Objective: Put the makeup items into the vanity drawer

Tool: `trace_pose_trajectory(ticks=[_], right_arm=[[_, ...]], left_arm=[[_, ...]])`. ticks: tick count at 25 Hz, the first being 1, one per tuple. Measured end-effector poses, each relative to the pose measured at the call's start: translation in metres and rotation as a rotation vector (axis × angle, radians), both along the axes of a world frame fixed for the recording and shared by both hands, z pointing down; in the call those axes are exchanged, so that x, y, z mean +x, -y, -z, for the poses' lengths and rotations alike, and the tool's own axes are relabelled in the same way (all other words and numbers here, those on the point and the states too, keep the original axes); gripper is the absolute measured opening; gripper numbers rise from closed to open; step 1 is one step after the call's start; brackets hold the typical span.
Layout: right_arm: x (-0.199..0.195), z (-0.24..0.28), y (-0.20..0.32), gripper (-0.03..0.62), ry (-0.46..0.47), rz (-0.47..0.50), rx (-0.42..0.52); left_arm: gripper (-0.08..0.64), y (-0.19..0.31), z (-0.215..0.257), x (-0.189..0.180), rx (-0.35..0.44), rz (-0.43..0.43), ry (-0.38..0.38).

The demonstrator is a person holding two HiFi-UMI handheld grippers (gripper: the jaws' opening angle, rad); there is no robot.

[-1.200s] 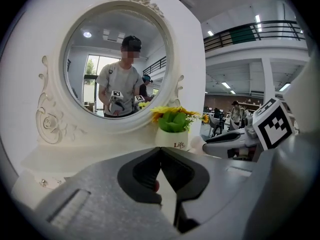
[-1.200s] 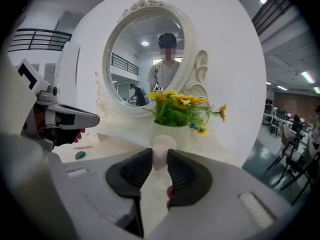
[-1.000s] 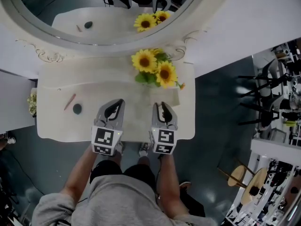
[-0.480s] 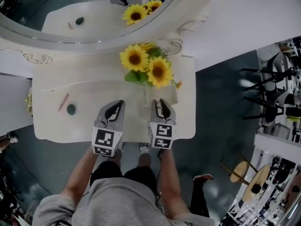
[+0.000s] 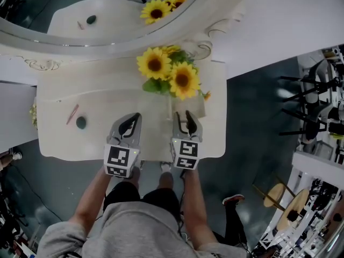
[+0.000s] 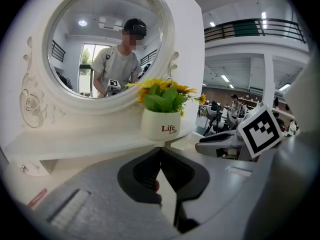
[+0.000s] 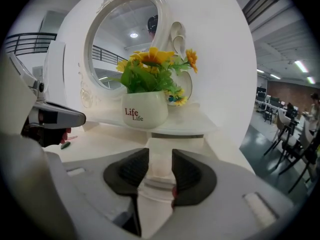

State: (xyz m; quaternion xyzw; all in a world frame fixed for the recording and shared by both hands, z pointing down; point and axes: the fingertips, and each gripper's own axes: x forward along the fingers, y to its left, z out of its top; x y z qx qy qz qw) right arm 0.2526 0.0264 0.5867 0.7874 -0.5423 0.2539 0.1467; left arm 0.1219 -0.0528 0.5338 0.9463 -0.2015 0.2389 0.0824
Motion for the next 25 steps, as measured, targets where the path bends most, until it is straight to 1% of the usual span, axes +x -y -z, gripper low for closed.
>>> trace_pose_trajectory(ticks=[2,8,13,18,25], right_arm=[[0.000,0.000,-0.001,0.158,0.008,-0.005,0.003],[0.002,0.005,-0.006,0.158,0.003,-0.001,0.006],[0.000,0.024,-0.006,0.158,-0.015,0.011,0.033],[-0.014,0.056,-0.004,0.158,-0.042,0.049,0.086],[-0.039,0.113,0.003,0.158,-0.086,0.116,0.188]], left_arm=[[0.011,0.001,0.001,-0.001,0.001,0.003,-0.001],[0.011,-0.001,0.007,-0.001,0.012,0.006,-0.012],[0.011,-0.002,0.026,-0.002,0.041,0.017,-0.039],[0.011,-0.001,0.055,-0.013,0.088,0.049,-0.076],[0.011,0.002,0.104,-0.041,0.169,0.129,-0.137]])
